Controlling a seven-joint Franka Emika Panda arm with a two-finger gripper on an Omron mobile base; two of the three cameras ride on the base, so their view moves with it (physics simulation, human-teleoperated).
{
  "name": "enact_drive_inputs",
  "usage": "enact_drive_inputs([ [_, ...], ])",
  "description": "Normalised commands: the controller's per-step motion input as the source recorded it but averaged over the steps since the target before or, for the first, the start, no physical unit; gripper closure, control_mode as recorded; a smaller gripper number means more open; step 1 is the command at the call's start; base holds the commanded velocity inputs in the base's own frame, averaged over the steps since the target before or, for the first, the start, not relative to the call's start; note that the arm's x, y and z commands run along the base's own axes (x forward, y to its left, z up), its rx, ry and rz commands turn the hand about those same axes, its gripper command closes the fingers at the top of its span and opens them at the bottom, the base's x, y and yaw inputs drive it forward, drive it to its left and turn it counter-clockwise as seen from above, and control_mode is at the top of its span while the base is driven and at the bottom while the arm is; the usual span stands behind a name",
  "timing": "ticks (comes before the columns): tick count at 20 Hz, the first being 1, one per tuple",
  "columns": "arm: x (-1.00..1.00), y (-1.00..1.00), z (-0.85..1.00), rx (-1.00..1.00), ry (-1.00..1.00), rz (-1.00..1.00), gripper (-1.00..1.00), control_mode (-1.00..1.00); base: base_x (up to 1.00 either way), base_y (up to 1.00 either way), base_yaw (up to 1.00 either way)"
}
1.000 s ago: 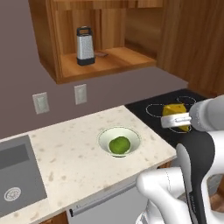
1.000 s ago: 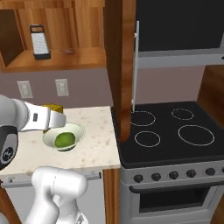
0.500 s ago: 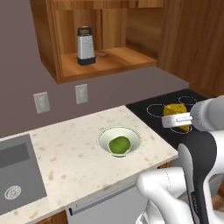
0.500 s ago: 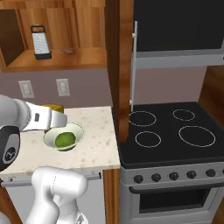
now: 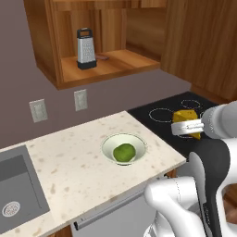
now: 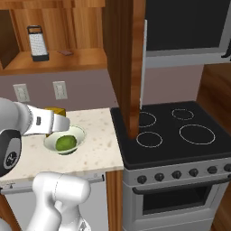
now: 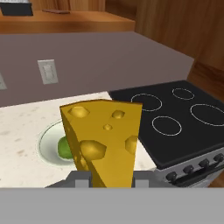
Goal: Pick the cheese from the fridge and the cheese grater from the cabinet and place them next to the salad bowl.
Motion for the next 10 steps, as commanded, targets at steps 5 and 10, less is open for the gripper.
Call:
enact_drive_inputs([
  [5, 0.00, 0.00, 0.00, 0.00, 0.00, 0.00, 1.00, 1.00, 0.36, 1.00, -0.15],
  [10, 0.00, 0.00, 0.00, 0.00, 0.00, 0.00, 1.00, 1.00, 0.14, 1.00, 0.02],
])
